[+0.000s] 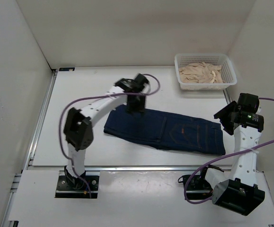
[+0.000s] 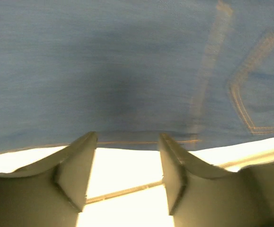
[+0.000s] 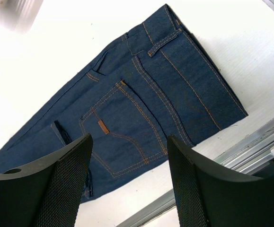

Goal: Fold and stack the trousers
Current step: Fold the trousers

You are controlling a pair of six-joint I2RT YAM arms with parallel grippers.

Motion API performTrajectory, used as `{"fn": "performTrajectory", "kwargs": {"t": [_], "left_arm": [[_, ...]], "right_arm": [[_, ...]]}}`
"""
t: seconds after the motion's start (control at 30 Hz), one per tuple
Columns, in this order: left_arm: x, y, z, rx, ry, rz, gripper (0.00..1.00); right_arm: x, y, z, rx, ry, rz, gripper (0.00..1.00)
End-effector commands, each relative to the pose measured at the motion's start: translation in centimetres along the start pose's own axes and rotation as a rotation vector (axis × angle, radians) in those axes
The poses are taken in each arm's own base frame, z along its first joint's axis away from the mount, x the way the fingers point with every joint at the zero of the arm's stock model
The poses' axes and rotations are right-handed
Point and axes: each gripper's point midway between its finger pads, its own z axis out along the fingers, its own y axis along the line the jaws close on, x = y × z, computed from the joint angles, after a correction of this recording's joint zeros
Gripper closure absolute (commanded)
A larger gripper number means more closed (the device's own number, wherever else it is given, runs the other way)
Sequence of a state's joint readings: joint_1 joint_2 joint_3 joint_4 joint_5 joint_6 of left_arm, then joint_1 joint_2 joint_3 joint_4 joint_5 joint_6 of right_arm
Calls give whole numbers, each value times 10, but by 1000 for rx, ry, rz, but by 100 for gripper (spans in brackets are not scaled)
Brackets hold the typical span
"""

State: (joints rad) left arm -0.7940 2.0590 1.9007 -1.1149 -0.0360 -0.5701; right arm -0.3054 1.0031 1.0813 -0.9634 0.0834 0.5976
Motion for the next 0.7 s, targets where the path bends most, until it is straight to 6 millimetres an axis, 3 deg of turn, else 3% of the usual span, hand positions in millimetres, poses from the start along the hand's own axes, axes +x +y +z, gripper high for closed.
{"fn": "performTrajectory", "kwargs": {"t": [0.0,0.07,0.13,0.17,0.2,0.4,0.47,0.63,0.67], "left_arm": [[-32,83,-66,-48,-181,-110,42],[-32,126,-61,-94,-178,-148,56],[-18,154,-48,-137,-131,-178,67],[-22,170,-48,-149,-145,-206,70],[-14,174,-40,-133,-116,-210,72],[-24,173,-20,-49,-106,-210,83],[-23,175,1,-60,-67,-213,89],[-19,209,64,-210,15,-270,89],[-18,207,73,-213,31,-261,89]], "right_arm": [[2,4,-2,-34,-7,-20,31],[3,5,-2,-42,-2,-20,31],[6,5,0,-41,9,-27,31],[6,5,0,-41,9,-27,31],[6,5,0,-41,9,-27,31],[8,7,0,-50,15,-27,31],[8,7,0,-50,15,-27,31],[7,7,-2,-55,7,-27,31],[7,8,-4,-61,0,-27,31]]}}
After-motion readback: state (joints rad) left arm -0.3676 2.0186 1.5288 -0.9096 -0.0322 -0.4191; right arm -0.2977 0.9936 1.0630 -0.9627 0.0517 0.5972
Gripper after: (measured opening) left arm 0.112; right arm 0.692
